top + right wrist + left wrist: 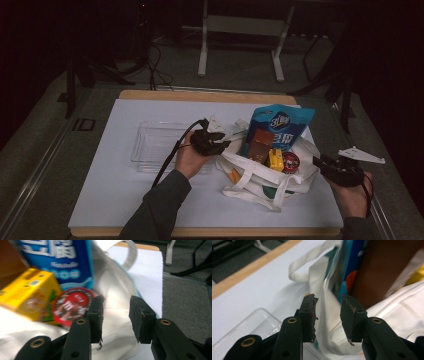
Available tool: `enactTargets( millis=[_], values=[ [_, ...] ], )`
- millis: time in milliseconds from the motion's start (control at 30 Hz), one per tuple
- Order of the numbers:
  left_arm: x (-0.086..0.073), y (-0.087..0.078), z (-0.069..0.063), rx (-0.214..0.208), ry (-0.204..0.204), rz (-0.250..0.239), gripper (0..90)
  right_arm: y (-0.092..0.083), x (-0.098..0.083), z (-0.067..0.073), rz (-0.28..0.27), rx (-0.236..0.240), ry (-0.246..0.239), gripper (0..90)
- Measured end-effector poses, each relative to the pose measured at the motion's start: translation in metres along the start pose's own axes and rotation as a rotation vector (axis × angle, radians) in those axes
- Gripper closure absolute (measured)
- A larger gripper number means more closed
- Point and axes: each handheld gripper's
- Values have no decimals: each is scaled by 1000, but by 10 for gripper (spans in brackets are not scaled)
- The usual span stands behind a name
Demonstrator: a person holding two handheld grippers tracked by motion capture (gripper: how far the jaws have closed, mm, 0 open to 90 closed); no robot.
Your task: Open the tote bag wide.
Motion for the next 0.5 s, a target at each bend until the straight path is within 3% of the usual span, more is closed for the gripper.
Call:
enactTargets(
  millis=[100,167,200,233,267,400,500],
  values=[
    [5,-13,-8,-18,10,-53,645,-8,-5,10,-18,19,-12,627],
    [5,-13,-8,-18,10,-53,649,-11,-8,14,-19,27,-13,627],
    [7,-18,-14,-42,14,-71,668,-14,-16,23,-15,56,-19,659],
    [7,-20,-17,-53,19,-79,668,-14,-16,23,-15,56,-19,659],
    [8,-22,-23,-67,33,-81,679,-17,-23,31,-13,91,-28,661],
    [8,-22,-31,-94,48,-80,736,-19,-34,45,-13,137,-61,629],
    [6,-18,-37,-122,60,-69,790,-16,-38,52,18,129,-88,594]
  ],
)
Point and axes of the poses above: each handheld gripper's, and its own axes: y roughly forward along the jaws, x roughly out of its top, z roughly to its left, and after that the axes turned 4 degrees about -z, right-handed
